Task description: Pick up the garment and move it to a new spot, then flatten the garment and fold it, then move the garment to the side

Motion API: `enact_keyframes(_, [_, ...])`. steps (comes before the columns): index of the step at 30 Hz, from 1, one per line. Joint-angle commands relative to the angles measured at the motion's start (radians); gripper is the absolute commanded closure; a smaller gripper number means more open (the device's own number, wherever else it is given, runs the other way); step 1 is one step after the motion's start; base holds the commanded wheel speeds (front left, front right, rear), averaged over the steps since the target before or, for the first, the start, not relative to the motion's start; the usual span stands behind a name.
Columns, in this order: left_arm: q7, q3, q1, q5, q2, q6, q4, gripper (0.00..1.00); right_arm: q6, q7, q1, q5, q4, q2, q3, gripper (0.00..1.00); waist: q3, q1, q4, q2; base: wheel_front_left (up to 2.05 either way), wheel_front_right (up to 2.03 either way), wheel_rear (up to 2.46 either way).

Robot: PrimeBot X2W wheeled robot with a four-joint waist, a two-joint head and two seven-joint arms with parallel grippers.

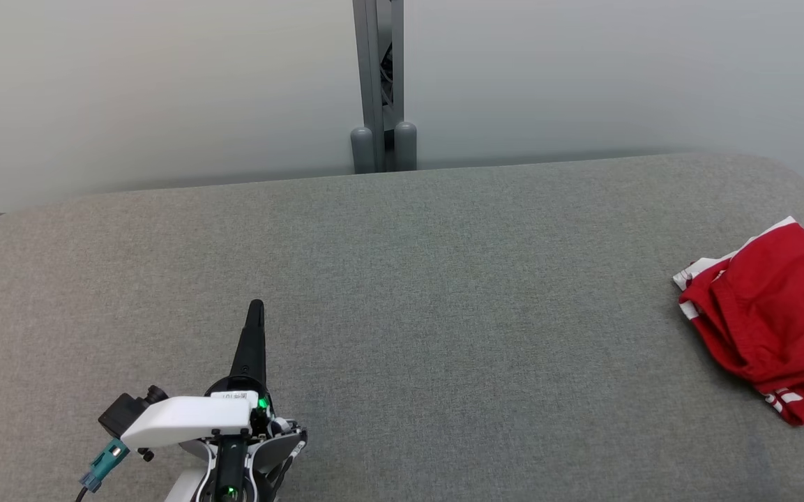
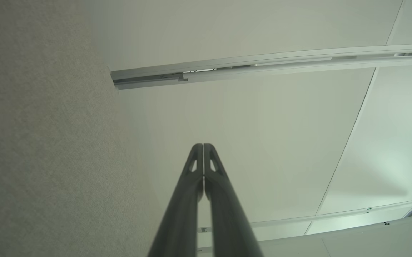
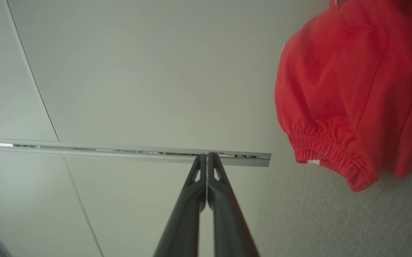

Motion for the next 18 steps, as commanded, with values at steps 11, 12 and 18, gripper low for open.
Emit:
enact_keyframes(11, [-0.003,0.003,-0.017,-0.002,0.002,-0.005,0.002,1.00,0.000,0.005,-0.008,-0.006,-0.002,-0.004,-0.001,1.00,0.000,0.0000,0.000,0.0000,0.00,0.00,0.00])
enact_keyframes(12, [-0.003,0.003,-0.017,-0.002,0.002,-0.005,0.002,1.00,0.000,0.005,-0.008,-0.006,-0.002,-0.004,-0.001,1.00,0.000,0.0000,0.000,0.0000,0.00,0.00,0.00])
enact_keyframes(18, [-0.003,0.003,-0.017,-0.002,0.002,-0.005,0.002,1.00,0.000,0.005,-0.008,-0.005,-0.002,-0.003,-0.002,1.00,0.000,0.0000,0.000,0.0000,0.00,0.00,0.00])
